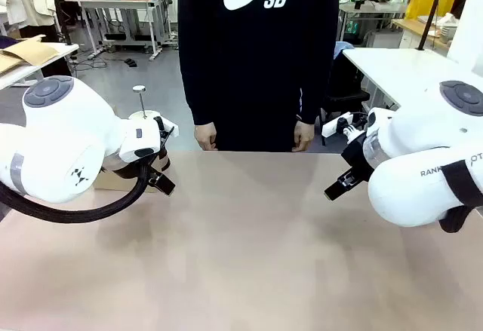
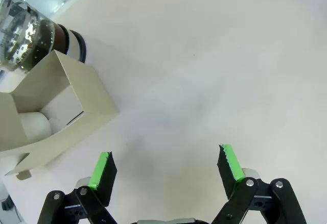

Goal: Pour a drink into a cup and package it in a carrier.
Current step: Pick up the 600 ml Paper Cup and place it in the middle top area of the table.

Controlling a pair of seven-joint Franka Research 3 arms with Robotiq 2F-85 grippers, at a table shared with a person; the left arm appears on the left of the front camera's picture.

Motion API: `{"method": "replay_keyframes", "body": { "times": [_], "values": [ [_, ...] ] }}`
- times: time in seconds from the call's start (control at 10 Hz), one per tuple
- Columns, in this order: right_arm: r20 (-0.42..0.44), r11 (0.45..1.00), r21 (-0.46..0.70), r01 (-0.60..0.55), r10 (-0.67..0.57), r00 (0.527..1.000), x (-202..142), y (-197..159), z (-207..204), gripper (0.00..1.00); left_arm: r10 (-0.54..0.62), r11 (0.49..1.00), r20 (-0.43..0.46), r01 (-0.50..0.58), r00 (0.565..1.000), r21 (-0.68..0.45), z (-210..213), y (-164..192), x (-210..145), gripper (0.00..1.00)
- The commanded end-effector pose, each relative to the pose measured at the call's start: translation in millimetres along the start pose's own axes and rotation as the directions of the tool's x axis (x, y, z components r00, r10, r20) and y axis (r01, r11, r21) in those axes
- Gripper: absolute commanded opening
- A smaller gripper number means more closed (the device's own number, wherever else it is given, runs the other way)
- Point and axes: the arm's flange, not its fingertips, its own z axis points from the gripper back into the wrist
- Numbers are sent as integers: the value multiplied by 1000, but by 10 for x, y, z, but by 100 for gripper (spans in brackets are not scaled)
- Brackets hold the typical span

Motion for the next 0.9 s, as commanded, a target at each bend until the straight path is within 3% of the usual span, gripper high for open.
{"method": "replay_keyframes", "body": {
  "times": [0.0,0.8],
  "values": [
    [0,1000,0,0,0,1000,0,0,1,100,0,1000,0,0,1000,0,0,0,0,100],
    [0,1000,0,-1,1,1000,0,1,0,100,0,1000,0,0,1000,0,0,0,0,100]
  ]
}}
